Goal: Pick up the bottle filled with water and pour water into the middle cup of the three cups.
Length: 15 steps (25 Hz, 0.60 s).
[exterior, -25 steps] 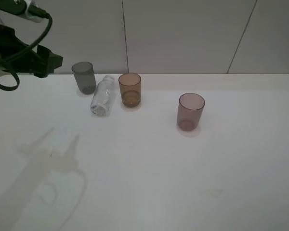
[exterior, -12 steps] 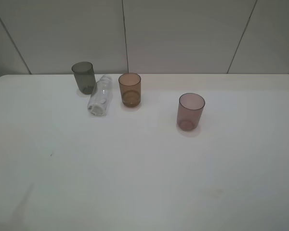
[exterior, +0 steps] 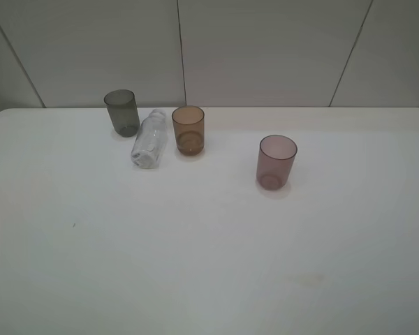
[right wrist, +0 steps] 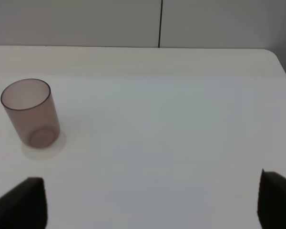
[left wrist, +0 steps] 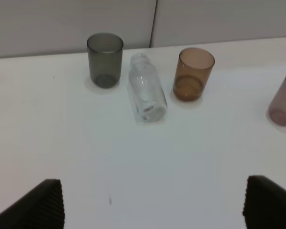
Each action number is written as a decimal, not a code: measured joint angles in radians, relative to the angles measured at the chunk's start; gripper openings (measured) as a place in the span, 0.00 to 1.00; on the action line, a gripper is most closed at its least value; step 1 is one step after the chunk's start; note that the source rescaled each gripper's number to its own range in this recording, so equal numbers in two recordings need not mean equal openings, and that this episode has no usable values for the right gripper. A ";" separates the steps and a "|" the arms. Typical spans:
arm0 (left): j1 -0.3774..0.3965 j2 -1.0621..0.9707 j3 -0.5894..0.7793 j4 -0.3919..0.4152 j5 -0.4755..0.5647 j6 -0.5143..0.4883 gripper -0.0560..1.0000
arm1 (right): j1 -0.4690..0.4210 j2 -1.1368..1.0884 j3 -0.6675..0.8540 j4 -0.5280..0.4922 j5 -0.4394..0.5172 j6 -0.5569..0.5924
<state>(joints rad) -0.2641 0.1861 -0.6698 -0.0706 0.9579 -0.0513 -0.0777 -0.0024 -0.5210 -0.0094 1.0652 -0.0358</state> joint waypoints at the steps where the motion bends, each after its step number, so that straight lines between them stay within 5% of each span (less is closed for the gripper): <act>1: 0.000 -0.029 0.008 0.000 0.016 0.010 0.86 | 0.000 0.000 0.000 0.000 0.000 0.000; 15: 0.000 -0.193 0.164 -0.007 0.095 0.088 0.86 | 0.000 0.000 0.000 0.000 0.000 0.000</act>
<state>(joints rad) -0.2641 -0.0065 -0.5054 -0.0779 1.0525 0.0363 -0.0777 -0.0024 -0.5210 -0.0094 1.0652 -0.0358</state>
